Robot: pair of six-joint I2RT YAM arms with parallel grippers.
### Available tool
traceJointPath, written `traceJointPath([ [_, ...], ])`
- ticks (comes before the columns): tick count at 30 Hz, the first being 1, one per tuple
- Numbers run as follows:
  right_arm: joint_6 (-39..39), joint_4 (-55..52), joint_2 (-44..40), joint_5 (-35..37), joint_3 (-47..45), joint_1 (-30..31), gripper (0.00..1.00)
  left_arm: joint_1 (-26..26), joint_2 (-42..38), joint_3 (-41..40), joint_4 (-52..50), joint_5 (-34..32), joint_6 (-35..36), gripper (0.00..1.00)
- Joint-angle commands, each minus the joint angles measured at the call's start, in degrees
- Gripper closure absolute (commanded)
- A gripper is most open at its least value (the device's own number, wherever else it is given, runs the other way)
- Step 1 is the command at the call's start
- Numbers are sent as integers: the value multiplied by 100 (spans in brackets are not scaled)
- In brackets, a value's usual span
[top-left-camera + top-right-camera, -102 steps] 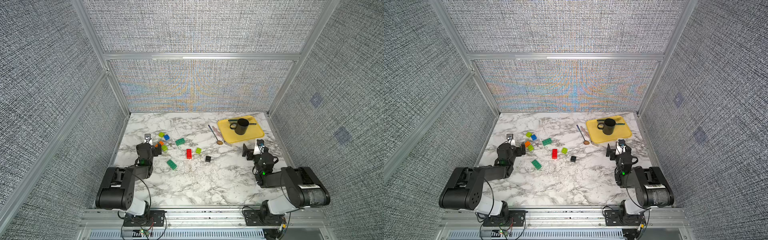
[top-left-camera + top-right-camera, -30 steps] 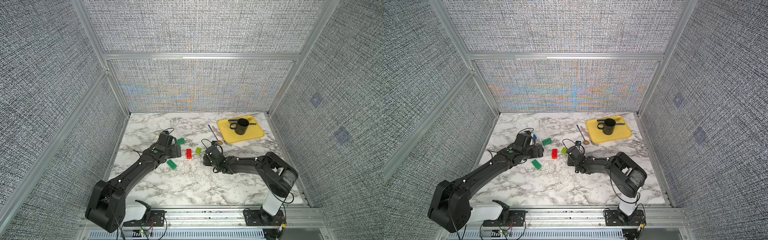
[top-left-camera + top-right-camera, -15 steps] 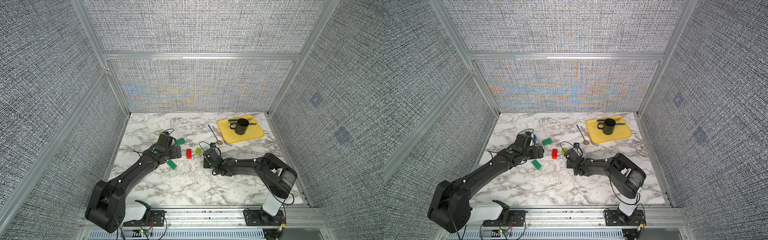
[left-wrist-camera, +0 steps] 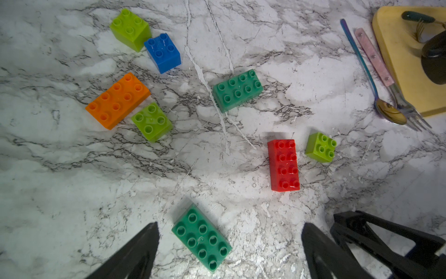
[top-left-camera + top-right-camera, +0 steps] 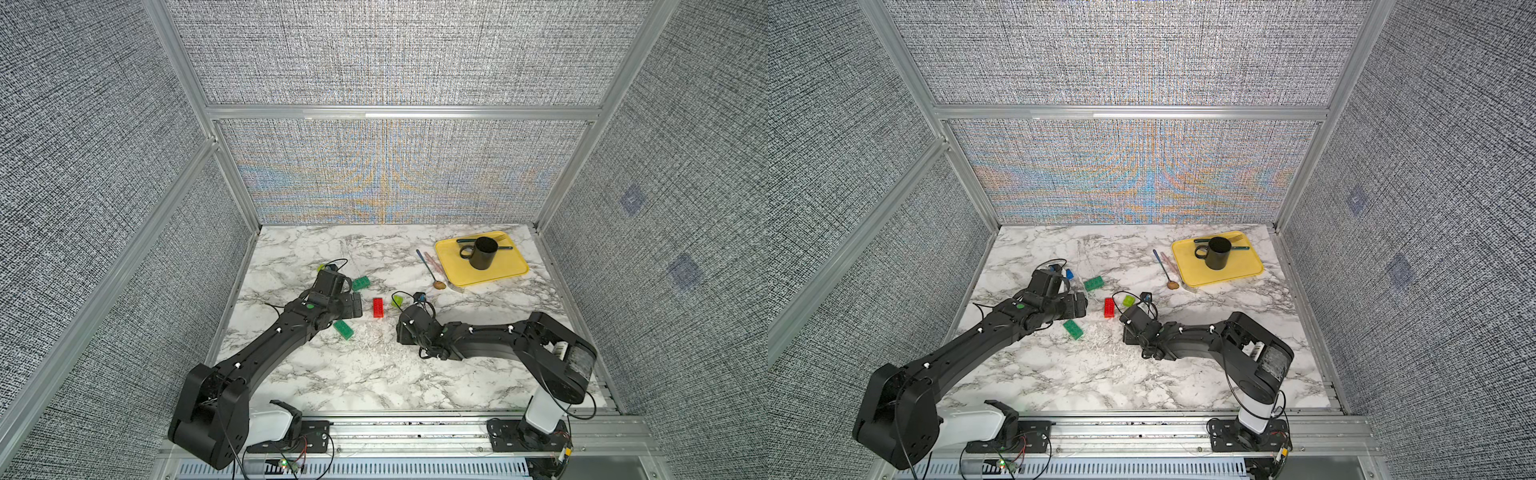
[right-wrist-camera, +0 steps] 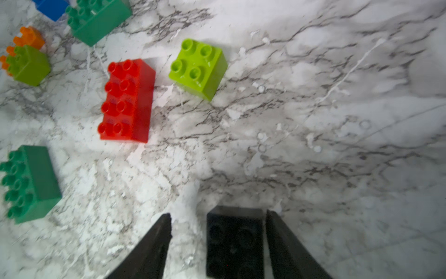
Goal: Assemble a carrot with lego
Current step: Move the lego brick at the center of the board, then pick up the lego brick from the center of the board.
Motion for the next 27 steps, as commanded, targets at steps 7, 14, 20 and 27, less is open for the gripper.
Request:
traceJointPath([
  [7, -2743, 456, -521, -1114, 20, -724, 16, 4, -260, -108, -53, -296, 150, 3],
  [14, -4397, 677, 2, -2202, 389, -1578, 18, -1, -435, -127, -43, -370, 257, 3],
  [20, -5299, 734, 624, -2597, 842, -1736, 19, 3, -384, -36, -107, -323, 248, 3],
  [27, -5822, 713, 1256, -2663, 1301, -1753, 27, 0, -394, 18, -210, -320, 248, 3],
])
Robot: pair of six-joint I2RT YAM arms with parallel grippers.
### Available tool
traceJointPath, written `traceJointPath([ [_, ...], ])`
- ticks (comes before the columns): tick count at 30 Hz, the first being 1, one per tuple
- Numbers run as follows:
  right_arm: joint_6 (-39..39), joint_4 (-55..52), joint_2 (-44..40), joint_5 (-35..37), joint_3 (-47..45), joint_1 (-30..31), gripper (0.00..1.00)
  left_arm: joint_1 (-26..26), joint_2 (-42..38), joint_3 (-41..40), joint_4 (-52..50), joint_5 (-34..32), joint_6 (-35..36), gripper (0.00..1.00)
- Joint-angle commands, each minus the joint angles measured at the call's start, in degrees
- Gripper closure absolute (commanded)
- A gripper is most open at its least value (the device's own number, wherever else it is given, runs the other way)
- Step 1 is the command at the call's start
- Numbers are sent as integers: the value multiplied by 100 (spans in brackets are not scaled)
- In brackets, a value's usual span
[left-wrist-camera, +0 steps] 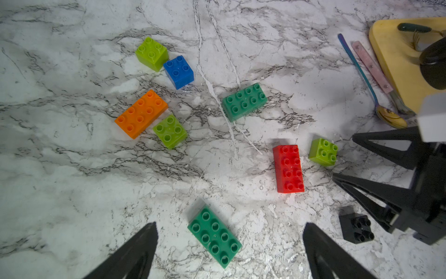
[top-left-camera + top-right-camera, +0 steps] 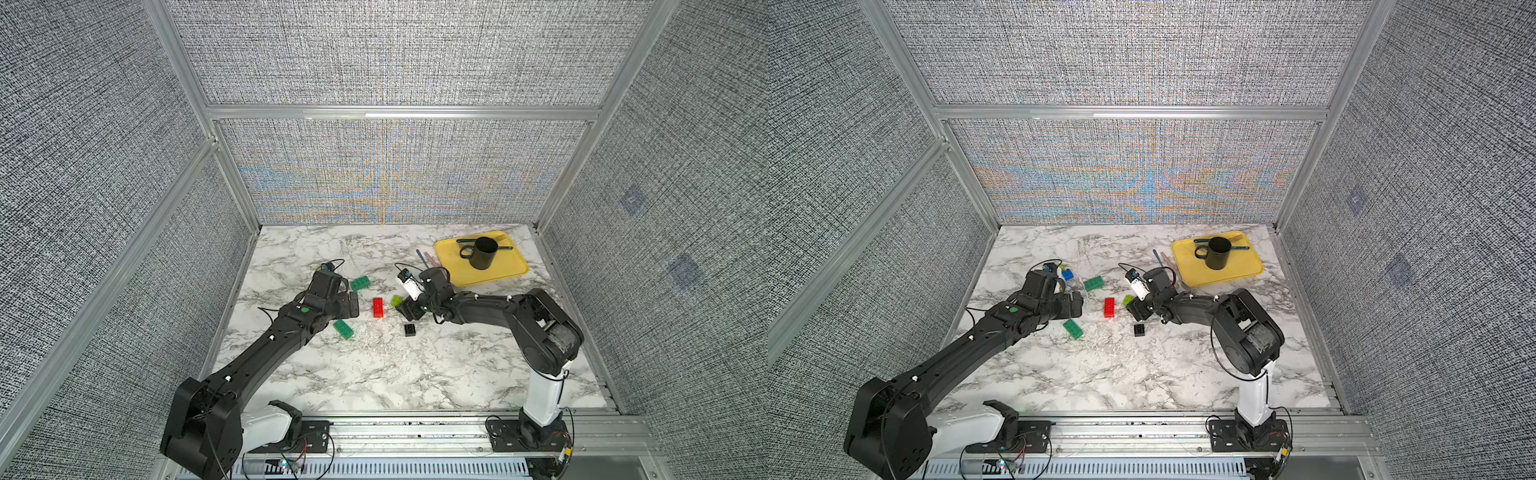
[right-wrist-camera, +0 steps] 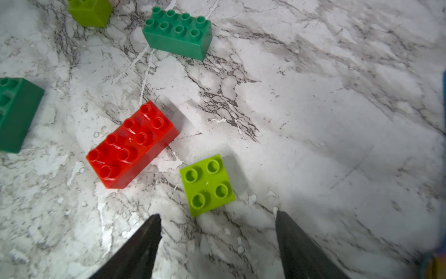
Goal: Assemble a carrot with lego
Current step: Pick up the lego brick from the center of the board, then assemble the lego brick with the lego brick.
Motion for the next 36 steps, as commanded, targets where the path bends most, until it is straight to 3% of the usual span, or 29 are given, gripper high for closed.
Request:
traceJointPath([
  [1, -457, 66, 234, -155, 232, -7, 29, 3, -32, 35, -74, -20, 32, 3],
  [9, -779, -207, 656, -505, 684, -11, 51, -2, -12, 33, -83, 25, 3, 3],
  [17, -709, -328, 556, -637, 717, -9, 72, 2, 3, 2, -79, -13, -5, 3],
  [23, -144, -163, -482, -259, -52, -7, 74, -1, 8, -34, -75, 85, -28, 3],
  [29, 267, -276, -1842, -477, -1172, 23, 74, -2, 99, -40, 21, 411, -5, 3],
  [31, 707, -445, -2108, -266, -1327, 90, 75, -10, 171, 6, 14, 521, -35, 3],
  [36, 2367, -1036, -2243, 1089, -1216, 673, 75, -17, 375, 127, 40, 706, -146, 4],
])
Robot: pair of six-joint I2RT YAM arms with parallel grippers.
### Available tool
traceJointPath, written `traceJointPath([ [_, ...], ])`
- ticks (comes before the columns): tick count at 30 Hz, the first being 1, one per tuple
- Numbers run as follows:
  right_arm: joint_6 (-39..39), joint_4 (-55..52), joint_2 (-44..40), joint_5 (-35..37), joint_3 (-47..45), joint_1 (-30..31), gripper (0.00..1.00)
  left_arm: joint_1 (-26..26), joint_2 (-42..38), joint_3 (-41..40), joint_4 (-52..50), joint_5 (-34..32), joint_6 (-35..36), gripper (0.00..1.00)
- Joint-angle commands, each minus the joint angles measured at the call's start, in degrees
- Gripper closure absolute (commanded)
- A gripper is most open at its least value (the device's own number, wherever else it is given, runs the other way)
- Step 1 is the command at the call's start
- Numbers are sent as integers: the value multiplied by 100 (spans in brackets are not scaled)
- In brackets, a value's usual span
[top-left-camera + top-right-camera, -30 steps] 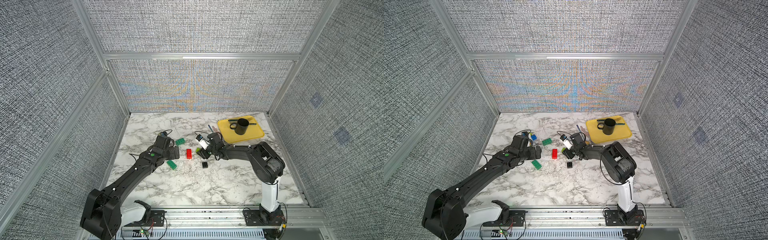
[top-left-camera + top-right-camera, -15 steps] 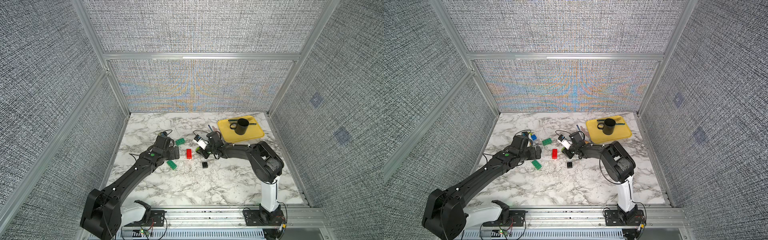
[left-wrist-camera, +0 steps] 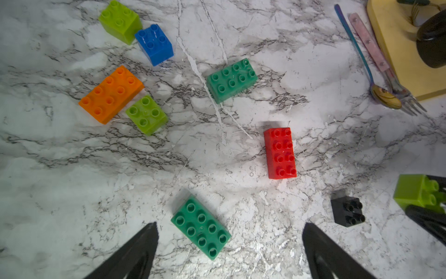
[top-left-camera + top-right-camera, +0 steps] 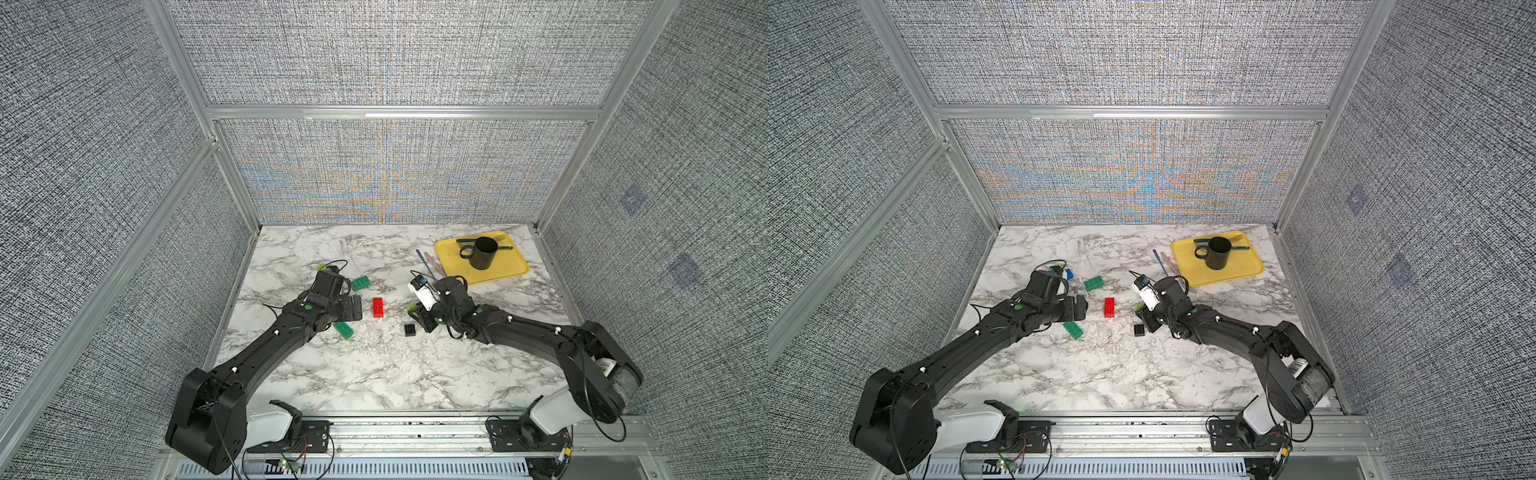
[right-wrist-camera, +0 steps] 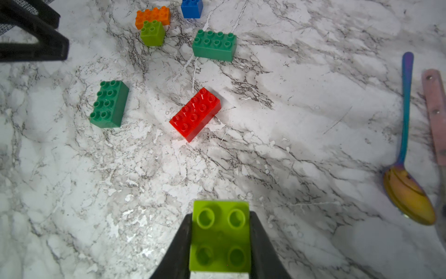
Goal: Assemble a carrot with lego
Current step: Assemble the lego brick with the lego brick.
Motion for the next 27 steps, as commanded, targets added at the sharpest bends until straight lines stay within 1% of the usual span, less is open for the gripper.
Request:
traceJointPath([
  [1, 1587, -448, 47, 961, 91, 313, 75, -15, 107, 92, 110, 198, -103, 4],
  [5, 2532, -652, 268, 1815, 232, 790, 75, -36, 226, 164, 110, 207, -112, 4],
  [8, 2960, -658, 395, 2165, 274, 974, 75, -44, 227, 189, 110, 216, -112, 4],
  [11, 3237, -749, 522, 2315, 344, 1081, 75, -57, 192, 184, 93, 203, -94, 4],
  [16, 3507, -980, 692, 2663, 424, 1222, 75, -58, 149, 147, 108, 159, -112, 4],
  [27, 3596, -1134, 957, 2908, 593, 1373, 75, -64, 190, 138, 116, 172, -101, 4],
])
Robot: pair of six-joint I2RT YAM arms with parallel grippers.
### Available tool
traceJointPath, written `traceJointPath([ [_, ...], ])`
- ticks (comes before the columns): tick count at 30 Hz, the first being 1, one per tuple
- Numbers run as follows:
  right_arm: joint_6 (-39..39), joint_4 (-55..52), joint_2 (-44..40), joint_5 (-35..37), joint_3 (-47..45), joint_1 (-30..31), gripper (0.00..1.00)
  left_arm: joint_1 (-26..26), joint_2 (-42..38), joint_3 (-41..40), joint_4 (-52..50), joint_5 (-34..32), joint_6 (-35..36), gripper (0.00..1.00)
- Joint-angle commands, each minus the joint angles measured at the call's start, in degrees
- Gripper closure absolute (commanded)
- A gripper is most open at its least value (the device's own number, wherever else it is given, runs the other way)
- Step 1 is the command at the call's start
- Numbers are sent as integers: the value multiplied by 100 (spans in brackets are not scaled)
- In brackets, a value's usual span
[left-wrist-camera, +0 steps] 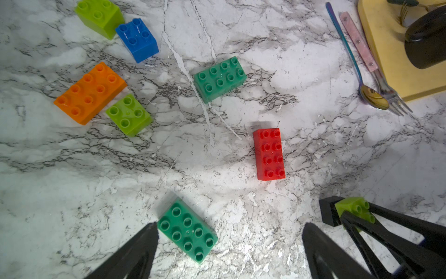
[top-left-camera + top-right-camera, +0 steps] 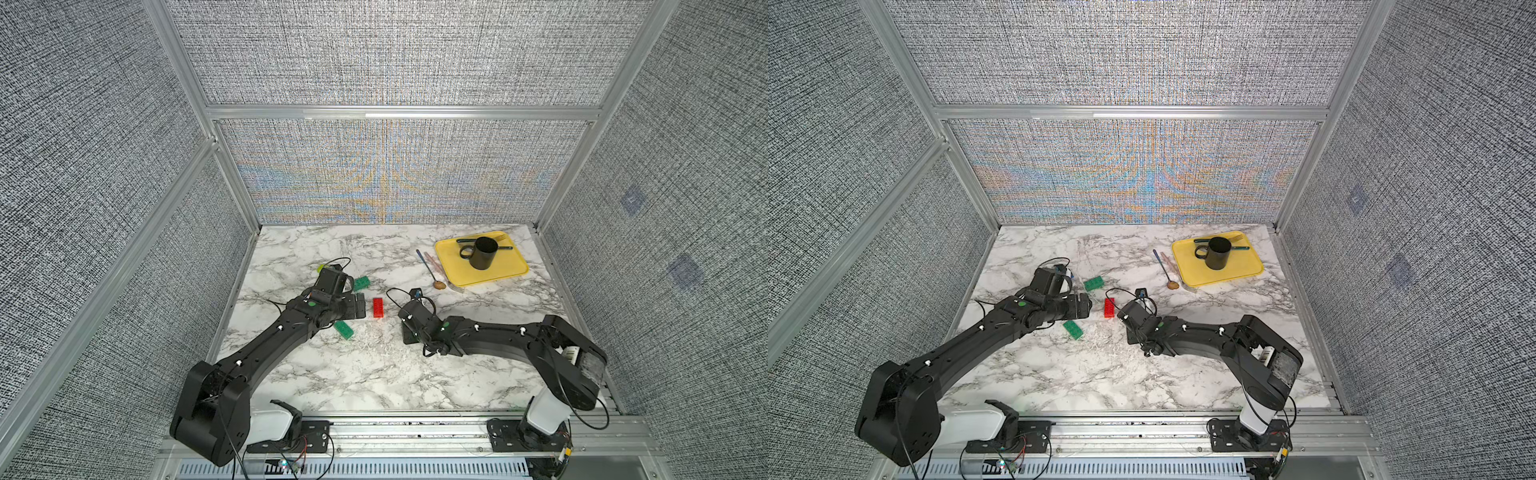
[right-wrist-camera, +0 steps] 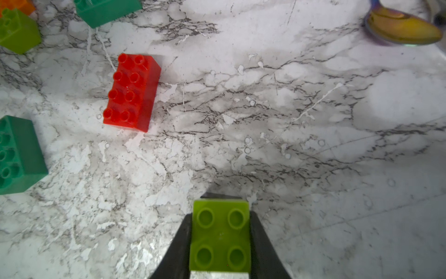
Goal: Assemble a carrot with lego
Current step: Assemble the lego brick with the lego brick.
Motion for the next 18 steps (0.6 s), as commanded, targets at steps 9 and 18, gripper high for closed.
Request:
traceJointPath([
  [9, 137, -78, 128, 149, 31, 74, 75, 2, 53, 1, 115, 22, 35, 4],
  [18, 302, -203, 188, 211, -46, 159, 75, 3, 76, -7, 115, 6, 41, 3],
])
